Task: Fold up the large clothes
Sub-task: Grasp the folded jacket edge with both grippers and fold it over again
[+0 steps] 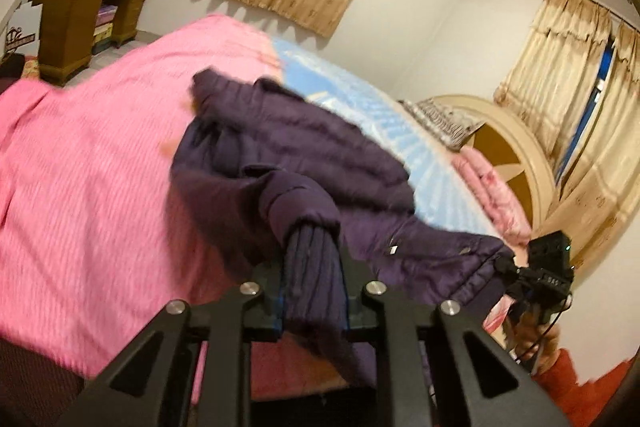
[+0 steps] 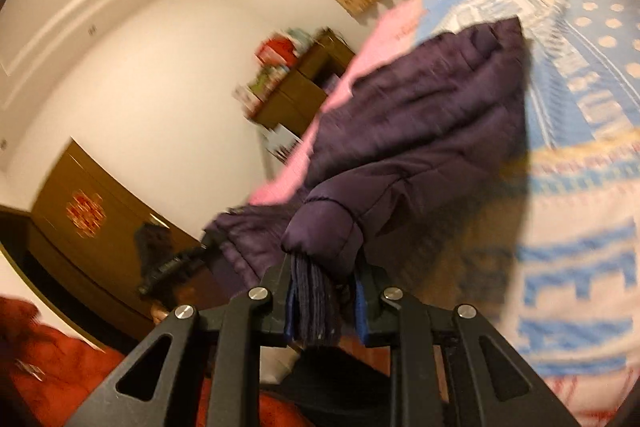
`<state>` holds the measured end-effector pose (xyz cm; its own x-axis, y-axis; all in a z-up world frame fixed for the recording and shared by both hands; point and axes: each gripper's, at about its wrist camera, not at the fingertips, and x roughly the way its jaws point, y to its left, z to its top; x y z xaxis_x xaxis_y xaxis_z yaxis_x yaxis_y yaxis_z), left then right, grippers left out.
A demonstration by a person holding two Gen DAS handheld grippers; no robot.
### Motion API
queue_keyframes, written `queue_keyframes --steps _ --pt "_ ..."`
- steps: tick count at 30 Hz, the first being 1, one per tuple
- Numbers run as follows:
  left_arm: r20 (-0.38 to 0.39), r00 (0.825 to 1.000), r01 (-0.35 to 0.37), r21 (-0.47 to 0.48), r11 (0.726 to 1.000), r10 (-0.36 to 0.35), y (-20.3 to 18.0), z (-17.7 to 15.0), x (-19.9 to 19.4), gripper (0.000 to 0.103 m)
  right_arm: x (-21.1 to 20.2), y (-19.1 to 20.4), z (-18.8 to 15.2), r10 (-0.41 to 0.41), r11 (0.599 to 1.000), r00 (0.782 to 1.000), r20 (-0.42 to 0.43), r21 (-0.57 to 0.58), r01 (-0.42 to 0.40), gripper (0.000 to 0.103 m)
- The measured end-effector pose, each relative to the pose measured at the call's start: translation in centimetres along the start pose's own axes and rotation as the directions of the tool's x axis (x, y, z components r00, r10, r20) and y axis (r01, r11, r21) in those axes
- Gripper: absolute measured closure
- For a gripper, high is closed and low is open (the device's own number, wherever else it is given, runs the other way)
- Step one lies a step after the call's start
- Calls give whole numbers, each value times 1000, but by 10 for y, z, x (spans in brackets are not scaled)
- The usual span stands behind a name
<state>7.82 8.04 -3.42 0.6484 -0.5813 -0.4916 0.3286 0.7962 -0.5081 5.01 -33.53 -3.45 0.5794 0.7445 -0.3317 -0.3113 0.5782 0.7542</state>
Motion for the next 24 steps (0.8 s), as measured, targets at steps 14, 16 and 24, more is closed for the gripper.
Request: queue_keyframes --steps 14,16,24 --pt "140 983 -109 -58 992 116 6 173 85 89 46 -3 188 25 1000 974 227 9 -28 84" --pt "146 975 -154 -86 984 166 15 205 118 91 67 -16 222 -15 1000 969 245 20 11 84" --pt "55 798 -591 -117 798 600 106 221 294 90 208 -147 287 -410 912 892 191 71 404 85"
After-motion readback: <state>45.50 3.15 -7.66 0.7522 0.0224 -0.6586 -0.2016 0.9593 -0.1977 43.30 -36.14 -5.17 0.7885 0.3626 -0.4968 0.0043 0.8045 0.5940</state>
